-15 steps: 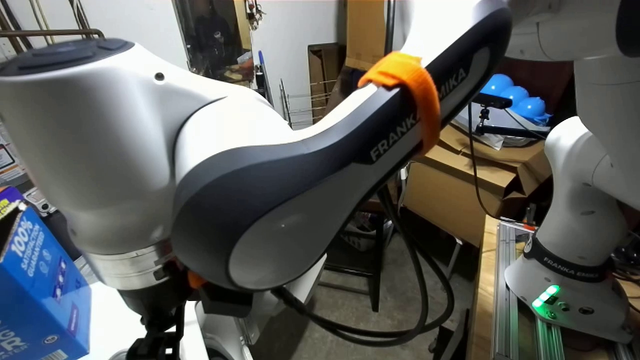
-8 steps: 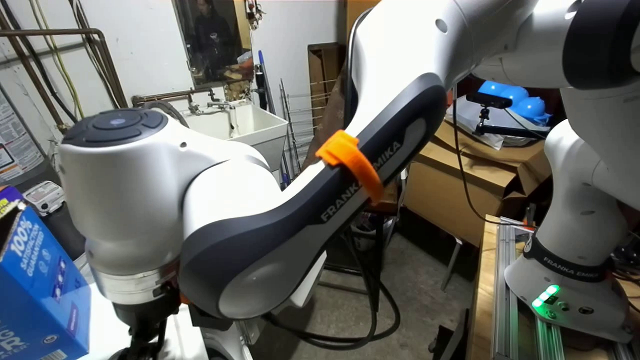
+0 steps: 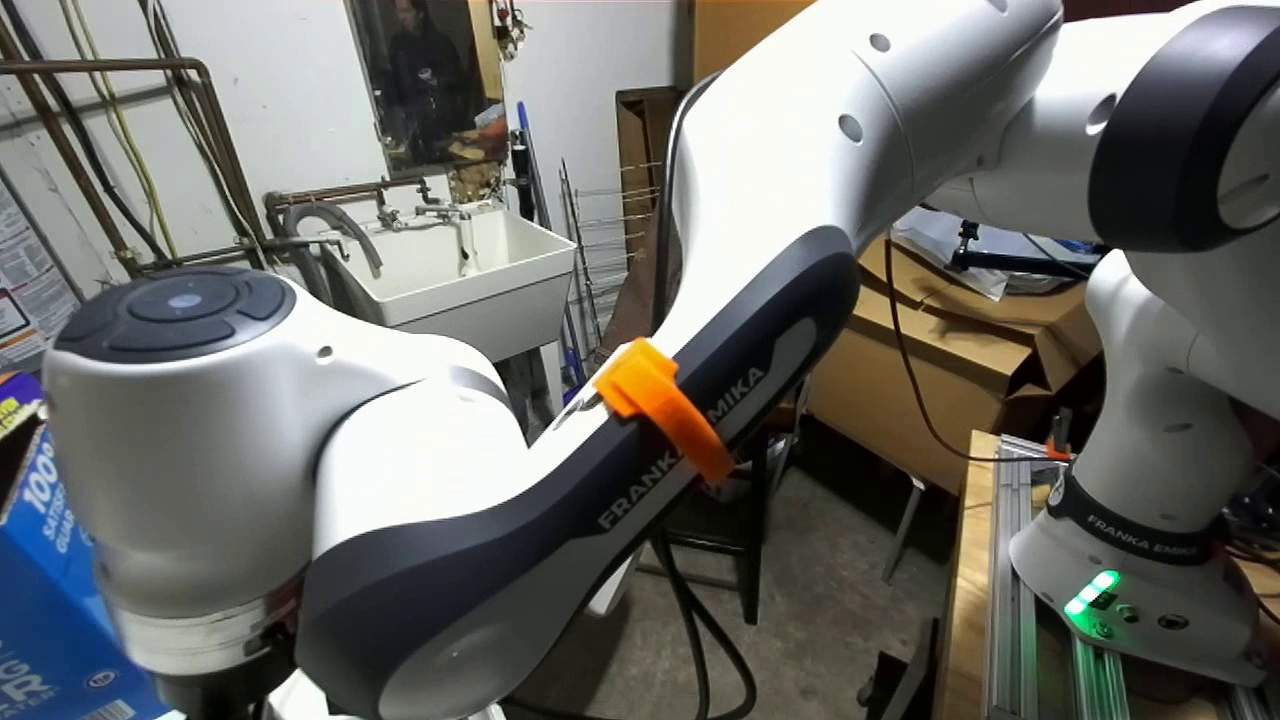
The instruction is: Remove the small white container from the right washing machine and then put it on the brown stool
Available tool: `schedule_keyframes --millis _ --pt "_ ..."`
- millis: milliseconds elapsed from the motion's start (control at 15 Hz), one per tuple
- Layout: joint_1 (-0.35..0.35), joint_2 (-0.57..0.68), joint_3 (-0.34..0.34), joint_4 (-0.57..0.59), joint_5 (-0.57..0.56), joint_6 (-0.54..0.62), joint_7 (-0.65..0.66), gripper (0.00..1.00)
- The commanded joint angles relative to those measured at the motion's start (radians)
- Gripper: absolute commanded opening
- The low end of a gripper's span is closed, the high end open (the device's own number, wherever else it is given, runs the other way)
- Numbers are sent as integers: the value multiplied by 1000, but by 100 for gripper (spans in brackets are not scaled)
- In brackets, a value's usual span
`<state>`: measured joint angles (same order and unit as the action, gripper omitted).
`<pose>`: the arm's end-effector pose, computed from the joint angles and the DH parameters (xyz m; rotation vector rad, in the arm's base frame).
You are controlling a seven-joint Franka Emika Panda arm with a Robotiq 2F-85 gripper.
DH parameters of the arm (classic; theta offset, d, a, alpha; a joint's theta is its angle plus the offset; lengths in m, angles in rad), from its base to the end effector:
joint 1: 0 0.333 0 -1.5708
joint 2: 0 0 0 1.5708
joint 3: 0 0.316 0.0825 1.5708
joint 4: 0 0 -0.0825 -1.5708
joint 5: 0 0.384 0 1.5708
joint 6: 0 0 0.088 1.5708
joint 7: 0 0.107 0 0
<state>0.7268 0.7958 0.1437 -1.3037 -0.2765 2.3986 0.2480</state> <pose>0.5218 0.5698 0.3006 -2.8360 -1.0980 -0.4990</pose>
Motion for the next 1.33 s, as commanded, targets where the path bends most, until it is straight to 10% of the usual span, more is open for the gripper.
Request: schedule_keyframes --millis 0,533,1267 --pt "27 63 -20 102 13 -40 -17 100" --pt "32 88 -25 139 0 -101 18 96" --pt "45 104 -58 150 -18 -91 35 20"
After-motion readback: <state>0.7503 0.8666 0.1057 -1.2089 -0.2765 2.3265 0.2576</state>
